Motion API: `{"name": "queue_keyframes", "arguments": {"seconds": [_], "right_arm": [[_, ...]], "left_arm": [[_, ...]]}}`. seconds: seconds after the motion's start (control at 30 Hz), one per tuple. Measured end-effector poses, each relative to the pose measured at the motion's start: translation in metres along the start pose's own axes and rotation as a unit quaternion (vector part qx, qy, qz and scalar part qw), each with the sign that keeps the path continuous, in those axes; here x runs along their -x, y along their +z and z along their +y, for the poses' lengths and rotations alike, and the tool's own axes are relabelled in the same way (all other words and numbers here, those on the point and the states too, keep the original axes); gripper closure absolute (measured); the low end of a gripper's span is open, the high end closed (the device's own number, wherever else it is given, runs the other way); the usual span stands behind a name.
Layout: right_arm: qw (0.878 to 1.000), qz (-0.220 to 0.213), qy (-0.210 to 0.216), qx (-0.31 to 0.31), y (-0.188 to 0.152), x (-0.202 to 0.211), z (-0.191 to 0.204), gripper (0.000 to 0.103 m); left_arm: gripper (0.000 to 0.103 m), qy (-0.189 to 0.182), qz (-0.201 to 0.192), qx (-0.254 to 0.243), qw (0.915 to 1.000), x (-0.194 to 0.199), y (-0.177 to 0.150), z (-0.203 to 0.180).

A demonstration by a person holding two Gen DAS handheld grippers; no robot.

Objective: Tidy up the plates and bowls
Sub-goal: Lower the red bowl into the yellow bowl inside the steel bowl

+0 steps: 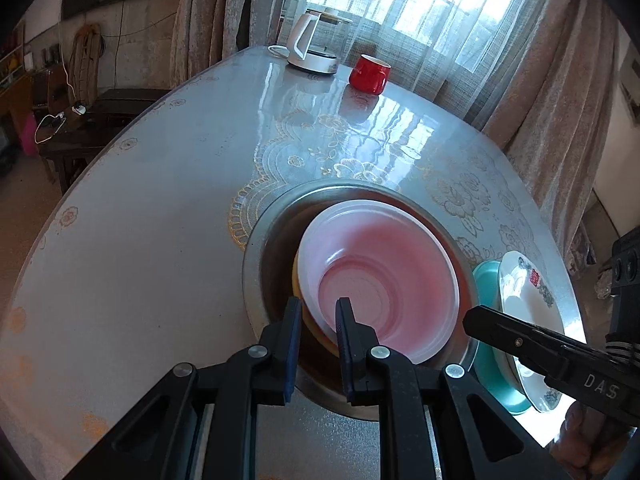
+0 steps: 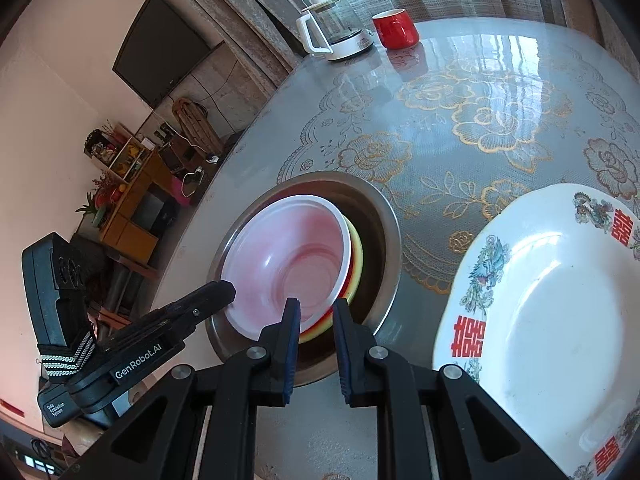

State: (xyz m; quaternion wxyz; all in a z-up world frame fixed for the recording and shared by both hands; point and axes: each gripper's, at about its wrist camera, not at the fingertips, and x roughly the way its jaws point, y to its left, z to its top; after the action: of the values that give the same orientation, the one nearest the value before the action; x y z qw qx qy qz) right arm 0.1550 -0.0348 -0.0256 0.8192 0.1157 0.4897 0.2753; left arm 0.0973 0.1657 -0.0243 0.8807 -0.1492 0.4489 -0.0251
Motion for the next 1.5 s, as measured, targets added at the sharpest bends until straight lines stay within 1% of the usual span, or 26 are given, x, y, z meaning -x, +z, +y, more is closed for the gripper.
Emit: {"name": "queue_keyframes", "arguments": {"seconds": [0.07, 0.17, 0.3, 0.37, 0.47, 0.57, 0.67, 0.8, 0.93, 1.03, 1.1, 1.33, 1.4, 1.5], "right_arm": [[1.000, 0.006, 0.000, 0.003, -0.001, -0.004, 0.001, 0.085], [1.000, 0.005, -0.012, 0.010, -0.001, -0.008, 0.002, 0.085], [0.999, -0.004, -0.021, 0.025, -0.003, -0.007, 0.003, 0.085], [0.999, -0.005, -0.019, 0.026, -0.003, -0.007, 0.002, 0.085], [0.999, -0.009, -0.021, 0.031, -0.004, -0.004, 0.003, 0.085], [1.000, -0.015, -0.014, 0.024, -0.005, 0.001, 0.001, 0.085], [0.999, -0.023, -0.015, 0.024, -0.007, 0.006, 0.001, 0.085], [0.999, -0.023, -0.018, 0.033, -0.012, 0.010, 0.005, 0.085], [0.998, -0.020, -0.041, 0.054, -0.009, 0.005, 0.012, 0.085], [0.996, -0.010, -0.055, 0.062, -0.005, -0.004, 0.013, 0.085], [0.995, -0.013, -0.065, 0.070, -0.004, -0.008, 0.015, 0.087], [0.994, -0.015, -0.075, 0.078, 0.001, -0.011, 0.018, 0.088], [0.993, -0.023, -0.085, 0.082, 0.004, -0.010, 0.018, 0.089], [0.994, -0.020, -0.085, 0.071, 0.007, -0.011, 0.012, 0.089]], "left_arm": [[0.087, 0.000, -0.001, 0.000, 1.0000, 0.000, -0.001, -0.001], [0.087, -0.002, -0.007, -0.002, 1.0000, 0.003, 0.000, -0.002], [0.086, 0.016, -0.008, -0.014, 0.9997, 0.000, -0.003, -0.003], [0.086, 0.017, -0.013, -0.016, 0.9997, 0.002, -0.003, -0.005], [0.086, 0.029, -0.022, -0.027, 0.9990, 0.004, -0.004, -0.009], [0.086, 0.024, -0.026, -0.028, 0.9990, 0.008, -0.005, -0.010], [0.086, 0.036, -0.032, -0.033, 0.9983, 0.010, -0.006, -0.011], [0.086, 0.044, -0.051, -0.034, 0.9972, 0.019, -0.008, -0.011], [0.086, 0.054, -0.061, -0.046, 0.9956, 0.023, -0.011, -0.011], [0.086, 0.056, -0.054, -0.053, 0.9956, 0.017, -0.013, -0.012], [0.086, 0.056, -0.056, -0.056, 0.9953, 0.016, -0.014, -0.013], [0.086, 0.061, -0.054, -0.051, 0.9953, 0.010, -0.008, -0.012], [0.086, 0.061, -0.056, -0.051, 0.9952, 0.010, -0.008, -0.013], [0.086, 0.067, -0.063, -0.056, 0.9942, 0.009, -0.008, -0.016]]}}
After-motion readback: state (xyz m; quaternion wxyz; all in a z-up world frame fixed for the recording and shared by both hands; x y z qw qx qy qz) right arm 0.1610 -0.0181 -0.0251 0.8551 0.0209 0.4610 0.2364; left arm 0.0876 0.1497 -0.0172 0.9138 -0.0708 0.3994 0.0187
